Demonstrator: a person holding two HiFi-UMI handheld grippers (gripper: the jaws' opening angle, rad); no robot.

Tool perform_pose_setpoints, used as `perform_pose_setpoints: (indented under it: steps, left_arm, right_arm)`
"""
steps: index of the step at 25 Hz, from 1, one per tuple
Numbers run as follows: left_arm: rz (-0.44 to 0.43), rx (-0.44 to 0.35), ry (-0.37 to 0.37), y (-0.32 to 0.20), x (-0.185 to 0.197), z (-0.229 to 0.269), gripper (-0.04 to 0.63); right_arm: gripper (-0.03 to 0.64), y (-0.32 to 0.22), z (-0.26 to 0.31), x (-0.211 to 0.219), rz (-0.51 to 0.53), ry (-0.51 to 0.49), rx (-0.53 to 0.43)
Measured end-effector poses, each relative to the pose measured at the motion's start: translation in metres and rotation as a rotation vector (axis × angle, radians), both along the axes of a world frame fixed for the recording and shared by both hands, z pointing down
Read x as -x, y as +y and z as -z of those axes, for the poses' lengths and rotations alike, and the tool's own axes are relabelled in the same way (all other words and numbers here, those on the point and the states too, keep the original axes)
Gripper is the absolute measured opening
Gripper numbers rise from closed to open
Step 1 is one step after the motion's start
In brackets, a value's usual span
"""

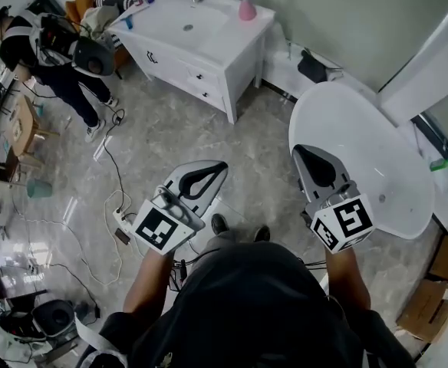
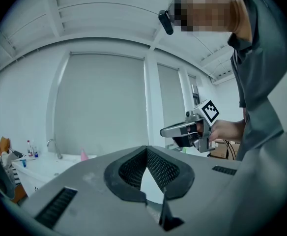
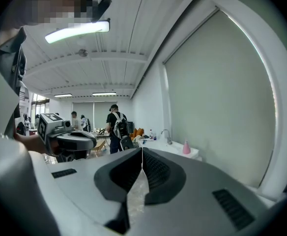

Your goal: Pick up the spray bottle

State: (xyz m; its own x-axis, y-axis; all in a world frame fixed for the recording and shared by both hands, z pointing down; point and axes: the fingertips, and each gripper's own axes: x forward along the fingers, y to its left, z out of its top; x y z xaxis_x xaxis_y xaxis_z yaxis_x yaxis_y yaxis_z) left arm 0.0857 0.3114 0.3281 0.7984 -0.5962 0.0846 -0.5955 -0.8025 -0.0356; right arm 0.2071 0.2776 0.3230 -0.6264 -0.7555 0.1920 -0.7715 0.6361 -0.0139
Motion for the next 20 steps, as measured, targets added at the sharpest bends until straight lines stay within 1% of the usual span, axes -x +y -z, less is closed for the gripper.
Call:
perform_pose_setpoints:
  steps: [6,10,17,20]
  left_arm:
    - [-0.025,-0.006,0.005,-0.019,0.036,0.007,0.005]
    - [-0.043,-0.025,0.003,-0.032,0.063,0.008,0.003]
    - [-0.08,-0.032,0.04,-0.048,0.1,0.007,0.005]
    - [-0.085,-0.026,0.043,-0.057,0.109,0.003,0.004]
  right_arm:
    - [0.011,-0.015,0.006,0.027,-0.045,-0.003,-0.015]
    - [0.011,-0.025,0.011,0.05,-0.076,0.007,-0.024]
    - [0.011,-0.037,0.015,0.087,-0.107,0.039,-0.042]
    - [0.011,-0.043,0.015,0.098,-0.112,0.049,-0.039]
